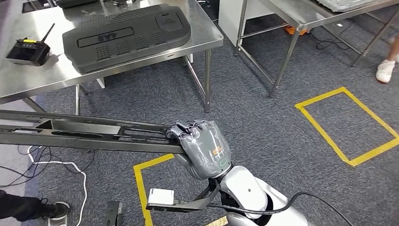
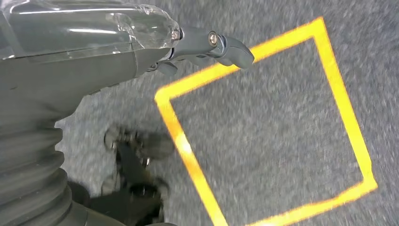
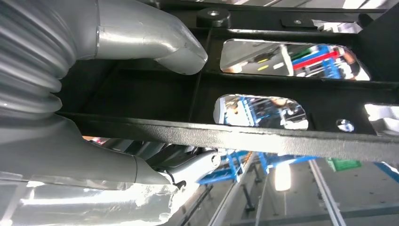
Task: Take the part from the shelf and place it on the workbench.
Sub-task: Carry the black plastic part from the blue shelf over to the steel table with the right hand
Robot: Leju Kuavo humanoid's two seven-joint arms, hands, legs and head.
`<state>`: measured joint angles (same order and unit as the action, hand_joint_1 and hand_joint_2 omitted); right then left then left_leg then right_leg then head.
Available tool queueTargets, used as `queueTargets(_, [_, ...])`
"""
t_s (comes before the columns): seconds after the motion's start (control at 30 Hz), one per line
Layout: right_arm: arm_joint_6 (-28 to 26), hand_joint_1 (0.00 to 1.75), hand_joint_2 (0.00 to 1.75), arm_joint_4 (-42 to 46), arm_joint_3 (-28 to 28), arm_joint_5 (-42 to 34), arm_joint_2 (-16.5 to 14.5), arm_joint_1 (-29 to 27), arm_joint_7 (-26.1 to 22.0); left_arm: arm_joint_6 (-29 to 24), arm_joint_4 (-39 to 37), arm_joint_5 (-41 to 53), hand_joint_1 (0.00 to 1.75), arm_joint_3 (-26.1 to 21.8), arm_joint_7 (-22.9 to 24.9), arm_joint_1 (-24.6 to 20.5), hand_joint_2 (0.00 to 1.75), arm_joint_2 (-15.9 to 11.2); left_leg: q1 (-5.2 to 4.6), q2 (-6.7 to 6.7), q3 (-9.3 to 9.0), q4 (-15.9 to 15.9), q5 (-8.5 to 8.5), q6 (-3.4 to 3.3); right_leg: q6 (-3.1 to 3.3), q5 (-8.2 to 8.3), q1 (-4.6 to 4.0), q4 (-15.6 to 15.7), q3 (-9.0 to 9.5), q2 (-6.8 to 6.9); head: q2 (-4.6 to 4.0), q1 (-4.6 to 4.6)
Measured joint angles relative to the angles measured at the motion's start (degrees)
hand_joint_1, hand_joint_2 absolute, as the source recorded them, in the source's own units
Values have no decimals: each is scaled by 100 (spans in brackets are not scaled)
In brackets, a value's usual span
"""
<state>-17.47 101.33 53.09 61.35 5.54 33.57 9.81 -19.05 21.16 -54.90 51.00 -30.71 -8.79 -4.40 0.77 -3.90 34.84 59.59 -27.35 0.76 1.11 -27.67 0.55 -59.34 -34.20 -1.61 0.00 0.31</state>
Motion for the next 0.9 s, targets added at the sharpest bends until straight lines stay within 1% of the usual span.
queueTargets(0.03, [7,175,175,-4,10,-13,-13,1,-17,5,3,-9,0,-3,-18,6,175,-2,0,64,56,151,-93,33,24,9,15,29,23,49,0,-31])
queueTargets(0.07, [14,175,175,-9,22,-24,-28,1,-35,9,6,-14,0,-4,-41,7,175,-4,4,150,166,412,-237,65,45,10,26,49,45,101,0,-68])
queueTargets(0.1, [22,175,175,-19,39,-33,-40,-4,-51,10,9,-18,0,-5,-68,9,175,-3,8,226,329,758,-402,97,61,1,25,54,60,149,0,-109])
queueTargets(0.13, [33,175,175,-30,59,-46,-46,-13,-69,10,9,-20,0,-8,-93,14,175,-3,20,268,505,1112,-544,123,73,-11,23,53,69,200,0,-139])
queueTargets(0.17, [45,175,175,-41,80,-59,-49,-27,-89,10,10,-24,0,-10,-114,25,175,-3,29,292,636,1364,-613,141,80,-23,22,52,78,249,0,-159])
queueTargets(0.2, [56,175,175,-53,103,-69,-50,-41,-109,11,9,-27,0,-12,-130,39,175,-3,39,309,679,1432,-582,150,79,-36,22,50,89,293,0,-179])
queueTargets(0.23, [64,175,175,-61,123,-77,-53,-51,-131,13,9,-30,0,-12,-142,50,175,-3,47,330,607,1271,-446,153,72,-50,24,48,104,331,0,-202])
queueTargets(0.27, [69,175,175,-67,143,-81,-60,-57,-148,17,9,-31,0,-12,-152,57,175,-3,52,375,439,921,-238,150,58,-68,26,45,126,367,0,-228])
queueTargets(0.3, [72,175,175,-70,159,-84,-69,-59,-159,24,8,-31,0,-13,-159,58,175,-3,51,454,249,527,-67,140,38,-88,22,42,147,399,0,-254])
queueTargets(0.33, [74,175,175,-73,172,-86,-80,-58,-166,34,8,-28,0,-13,-165,55,175,-3,35,509,97,192,60,115,12,-109,11,36,162,425,0,-276])
queueTargets(0.37, [77,175,175,-74,179,-88,-91,-57,-168,45,8,-24,0,-14,-169,53,175,-3,19,550,10,-13,116,86,-13,-123,-1,32,170,445,0,-284])
queueTargets(0.4, [80,175,175,-75,183,-90,-99,-56,-170,54,8,-20,0,-14,-171,51,175,-3,2,565,-10,-83,109,59,-32,-131,-13,30,171,458,0,-287])
queueTargets(0.43, [82,175,175,-76,185,-91,-104,-56,-170,58,8,-16,0,-14,-172,51,175,-3,-10,543,-4,-92,113,39,-43,-134,-19,29,170,465,0,-282])
queueTargets(0.5, [84,175,175,-77,186,-92,-107,-57,-170,61,8,-15,0,-14,-172,53,175,-3,-11,537,0,-88,110,32,-48,-133,-20,33,171,470,0,-275])
queueTargets(0.53, [85,175,175,-77,186,-92,-112,-57,-172,61,8,-15,0,-14,-172,56,175,-3,-17,524,5,-86,107,16,-63,-131,-18,43,179,483,0,-267])
queueTargets(0.57, [87,175,175,-77,187,-93,-119,-56,-177,63,8,-14,0,-14,-173,55,175,-3,-7,494,-8,-109,113,-32,-93,-225,-11,-83,135,425,0,-237])
queueTargets(0.6, [90,175,175,-77,188,-95,-125,-58,-182,68,8,-12,0,-15,-174,52,175,-3,1,458,-21,-133,118,-85,-122,-370,-5,-318,37,359,0,-193])
queueTargets(0.63, [96,175,175,-78,189,-97,-130,-65,-186,73,8,-10,0,-16,-174,47,175,-3,7,414,-35,-157,123,-138,-151,-556,2,-665,-120,289,0,-140])
queueTargets(0.67, [104,175,175,-82,190,-99,-131,-76,-189,82,8,-9,0,-17,-175,41,175,-3,15,372,-53,-180,130,-178,-167,-758,6,-1095,-326,207,0,-88])
queueTargets(0.7, [114,175,175,-87,192,-100,-131,-92,-188,91,8,-10,0,-18,-174,41,175,-3,6,336,-54,-177,126,-187,-166,-842,6,-1396,-490,195,0,-55])
queueTargets(0.73, [122,175,175,-93,194,-100,-130,-108,-188,100,8,-10,0,-19,-174,43,175,-3,-1,294,-57,-172,122,-192,-163,-825,6,-1531,-579,190,0,-32])
queueTargets(0.77, [129,175,175,-98,196,-98,-130,-118,-188,109,8,-11,0,-19,-174,45,175,-3,-5,249,-62,-164,116,-193,-153,-704,6,-1452,-565,184,0,-16])
queueTargets(0.8, [132,175,175,-100,197,-95,-130,-123,-188,117,8,-10,0,-19,-174,46,175,-3,-6,200,-69,-154,109,-189,-135,-491,6,-1155,-446,162,0,0])
queueTargets(0.83, [133,175,175,-101,197,-92,-130,-125,-188,127,8,-10,0,-19,-174,47,175,0,-3,154,-72,-141,97,-179,-111,-282,7,-761,-284,101,0,20])
queueTargets(0.87, [134,175,175,-100,197,-89,-130,-125,-188,137,8,-10,0,-19,-174,45,175,4,-10,111,-62,-115,83,-160,-94,-132,9,-398,-135,19,0,32])
queueTargets(0.9, [136,175,175,-99,198,-87,-130,-127,-188,144,8,-12,0,-20,-174,45,175,8,-10,72,-44,-96,76,-134,-82,-45,8,-146,-35,-52,0,35])
